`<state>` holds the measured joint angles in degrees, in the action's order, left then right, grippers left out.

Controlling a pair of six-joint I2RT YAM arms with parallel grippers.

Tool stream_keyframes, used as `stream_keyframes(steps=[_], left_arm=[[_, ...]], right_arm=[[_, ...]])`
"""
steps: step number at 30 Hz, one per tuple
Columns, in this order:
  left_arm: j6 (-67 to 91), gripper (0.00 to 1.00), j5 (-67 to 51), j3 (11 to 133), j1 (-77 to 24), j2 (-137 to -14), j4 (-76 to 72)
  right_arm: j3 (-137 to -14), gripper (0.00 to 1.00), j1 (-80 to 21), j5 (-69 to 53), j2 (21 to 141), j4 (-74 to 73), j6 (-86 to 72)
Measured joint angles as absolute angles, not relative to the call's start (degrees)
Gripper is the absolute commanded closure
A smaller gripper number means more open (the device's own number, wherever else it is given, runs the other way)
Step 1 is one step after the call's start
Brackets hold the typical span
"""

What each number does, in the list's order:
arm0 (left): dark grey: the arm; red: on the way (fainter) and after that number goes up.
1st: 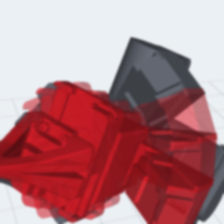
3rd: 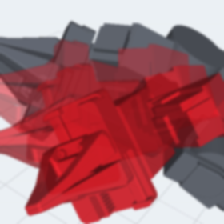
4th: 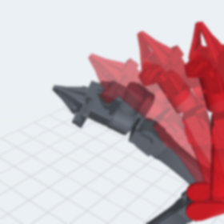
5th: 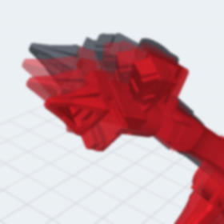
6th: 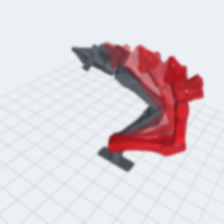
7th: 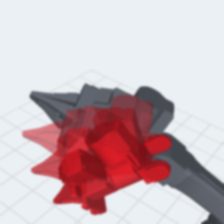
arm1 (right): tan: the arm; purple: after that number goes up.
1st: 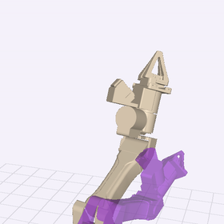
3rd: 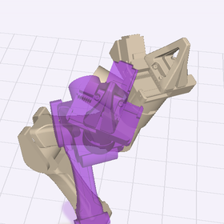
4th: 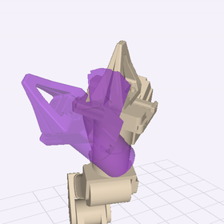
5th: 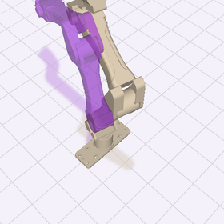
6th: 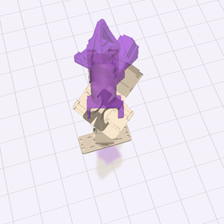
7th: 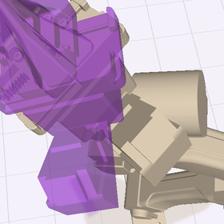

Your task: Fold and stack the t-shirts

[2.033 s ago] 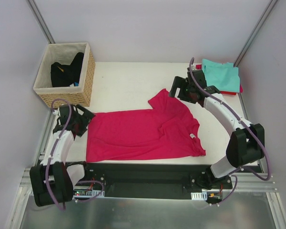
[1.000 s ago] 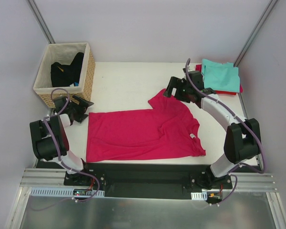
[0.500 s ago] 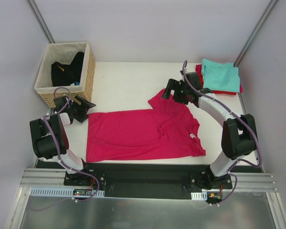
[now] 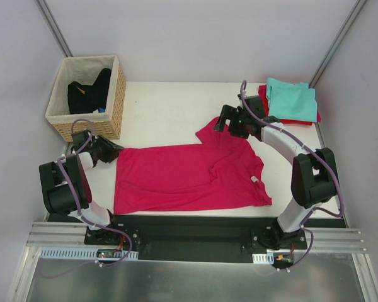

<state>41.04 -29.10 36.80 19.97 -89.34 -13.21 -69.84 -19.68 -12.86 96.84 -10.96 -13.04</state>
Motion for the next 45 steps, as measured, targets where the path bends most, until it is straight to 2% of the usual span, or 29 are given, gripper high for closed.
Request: stream_keyframes(steps=[3,4,8,19,27,37,45], left_arm=[[41.1,0.89,-28.5,36.8,20.0,-89.3,-13.1],[41.1,1.0,-28.2,36.8,20.0,-89.3,-13.1],[41.1,1.0,-27.9,36.5,20.0,-89.3,-12.9],[41.1,1.0,-27.8,35.7,19.8,-88.4,-12.9],[41.1,1.0,-27.8,35.7,19.8,-88.4,-12.9],[41.1,1.0,-27.8,35.7,19.8,-88.4,-12.9],[41.1,1.0,-27.8,35.7,19.8,-88.4,-12.9]], right_arm=[[-69.8,0.04,-19.7,-12.8,97.0,-11.0,-13.0],[-69.9,0.04,-19.7,-12.8,97.1,-11.0,-13.0],[-72.8,0.04,-19.7,-12.9,99.5,-11.4,-13.0],[-94.3,0.04,-16.9,-12.4,118.0,-12.8,-12.4],[-96.5,0.08,-13.5,-12.3,124.4,-14.5,-12.4],[-101.2,0.13,-13.8,-14.2,129.6,-15.2,-12.8],[-102.1,0.27,-14.3,-16.0,130.8,-14.9,-13.5]])
